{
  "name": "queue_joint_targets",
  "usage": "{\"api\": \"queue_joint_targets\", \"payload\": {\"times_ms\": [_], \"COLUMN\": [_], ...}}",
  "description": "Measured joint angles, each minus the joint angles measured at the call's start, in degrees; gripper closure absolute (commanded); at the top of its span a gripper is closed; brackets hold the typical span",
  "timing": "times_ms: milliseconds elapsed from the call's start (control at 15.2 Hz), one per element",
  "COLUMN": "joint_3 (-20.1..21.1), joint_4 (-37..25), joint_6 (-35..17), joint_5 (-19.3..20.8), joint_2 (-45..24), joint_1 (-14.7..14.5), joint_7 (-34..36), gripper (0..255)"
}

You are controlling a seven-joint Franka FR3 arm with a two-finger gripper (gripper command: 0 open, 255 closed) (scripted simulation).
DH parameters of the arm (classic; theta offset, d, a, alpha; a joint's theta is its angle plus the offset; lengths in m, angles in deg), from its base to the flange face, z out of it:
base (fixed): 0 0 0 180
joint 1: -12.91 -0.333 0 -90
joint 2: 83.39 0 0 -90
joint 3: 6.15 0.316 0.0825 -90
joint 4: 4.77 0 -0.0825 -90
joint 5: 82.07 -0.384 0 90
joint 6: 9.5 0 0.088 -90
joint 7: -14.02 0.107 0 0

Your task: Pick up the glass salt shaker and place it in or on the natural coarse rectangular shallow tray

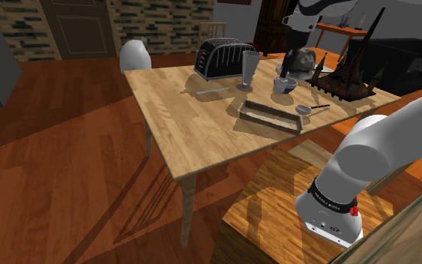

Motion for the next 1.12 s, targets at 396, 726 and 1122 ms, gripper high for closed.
{"api": "queue_joint_targets", "payload": {"times_ms": [396, 726, 1122], "joint_3": [-0.84, -1.58, -2.60], "joint_4": [3.99, 7.32, 10.69], "joint_6": [-4.62, -8.76, -13.91], "joint_5": [0.46, 0.81, 1.01], "joint_2": [-0.61, -1.44, -3.25], "joint_1": [0.21, 0.34, 0.31], "joint_7": [-0.08, -0.11, -0.28], "gripper": [255, 255, 255]}}
